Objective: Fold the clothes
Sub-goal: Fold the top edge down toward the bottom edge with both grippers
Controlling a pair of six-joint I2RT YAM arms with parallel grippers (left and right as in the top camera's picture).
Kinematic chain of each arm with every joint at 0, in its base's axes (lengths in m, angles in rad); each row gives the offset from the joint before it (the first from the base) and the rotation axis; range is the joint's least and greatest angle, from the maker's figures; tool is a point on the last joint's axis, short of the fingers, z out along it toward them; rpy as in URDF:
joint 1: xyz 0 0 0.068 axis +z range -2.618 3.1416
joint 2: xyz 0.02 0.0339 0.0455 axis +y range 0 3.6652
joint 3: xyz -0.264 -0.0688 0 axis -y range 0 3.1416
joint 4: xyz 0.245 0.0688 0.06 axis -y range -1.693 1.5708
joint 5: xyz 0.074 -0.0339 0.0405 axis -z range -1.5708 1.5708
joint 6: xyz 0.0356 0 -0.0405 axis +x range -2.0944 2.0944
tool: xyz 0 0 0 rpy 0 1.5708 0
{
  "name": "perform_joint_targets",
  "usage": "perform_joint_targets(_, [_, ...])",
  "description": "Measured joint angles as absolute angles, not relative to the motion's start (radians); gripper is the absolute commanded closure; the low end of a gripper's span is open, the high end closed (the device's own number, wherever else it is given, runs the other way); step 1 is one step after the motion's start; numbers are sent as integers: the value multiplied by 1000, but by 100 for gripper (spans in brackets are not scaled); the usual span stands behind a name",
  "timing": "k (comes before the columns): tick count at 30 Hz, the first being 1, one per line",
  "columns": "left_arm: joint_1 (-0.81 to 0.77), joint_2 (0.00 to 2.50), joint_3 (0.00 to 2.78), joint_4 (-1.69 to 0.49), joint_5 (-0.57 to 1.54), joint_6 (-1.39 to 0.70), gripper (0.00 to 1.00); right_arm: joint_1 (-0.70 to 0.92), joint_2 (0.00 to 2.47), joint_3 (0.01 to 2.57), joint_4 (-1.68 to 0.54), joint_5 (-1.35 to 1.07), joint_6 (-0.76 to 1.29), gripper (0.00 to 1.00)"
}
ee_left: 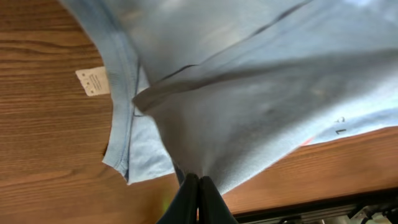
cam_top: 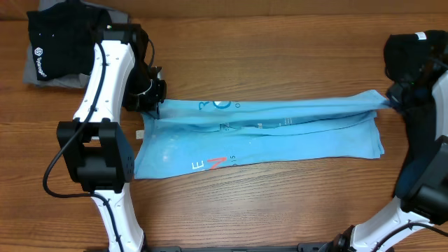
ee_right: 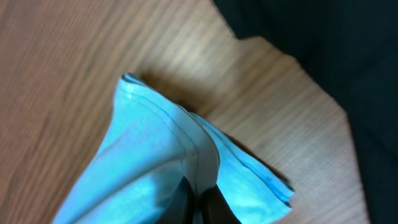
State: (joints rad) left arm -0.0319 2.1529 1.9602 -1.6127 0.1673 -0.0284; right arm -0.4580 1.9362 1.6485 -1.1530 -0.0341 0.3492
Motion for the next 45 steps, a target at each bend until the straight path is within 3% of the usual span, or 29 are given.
perform_joint_targets(14, [46, 2153, 1848, -1582, 160, -31, 96, -477, 1935, 1649, -1314, -52, 287, 96])
perform_joint_targets(32, [46, 2152, 1700, -1570, 160, -31, 96, -477, 1934, 1647, -1366, -10, 287, 95])
perform_joint_targets(34, [46, 2152, 1682, -1570, 160, -31, 96, -477, 1934, 1646, -1369, -7, 287, 81])
perform_joint_targets(36, [46, 2152, 1658, -1566, 160, -31, 96, -477, 1934, 1646, -1371, -2, 290, 76])
perform_joint_targets(37, [46, 2152, 1647, -1565, 160, -31, 96, -477, 1934, 1645, -1372, 2, 289, 69])
perform_joint_targets(38, [46, 2152, 1630, -1563, 160, -31, 95, -477, 1934, 1645, -1373, 4, 285, 56])
perform_joint_targets(39, [46, 2152, 1617, -1564, 160, -31, 90, -477, 1934, 1645, -1377, 6, 284, 38])
perform_joint_targets(41, [46, 2152, 1597, -1563, 159, -31, 76, -477, 1934, 1645, -1387, 8, 288, 22])
perform_joint_targets(42, [46, 2152, 1592, -1563, 158, -36, 65, -477, 1934, 1644, -1391, 8, 287, 18])
perform_joint_targets(43, [46, 2152, 1588, -1563, 156, -38, 46, -477, 1934, 1644, -1394, 8, 288, 14])
perform_joint_targets(45, [46, 2152, 1583, -1559, 152, -42, 18, -477, 1934, 1643, -1396, 8, 287, 7])
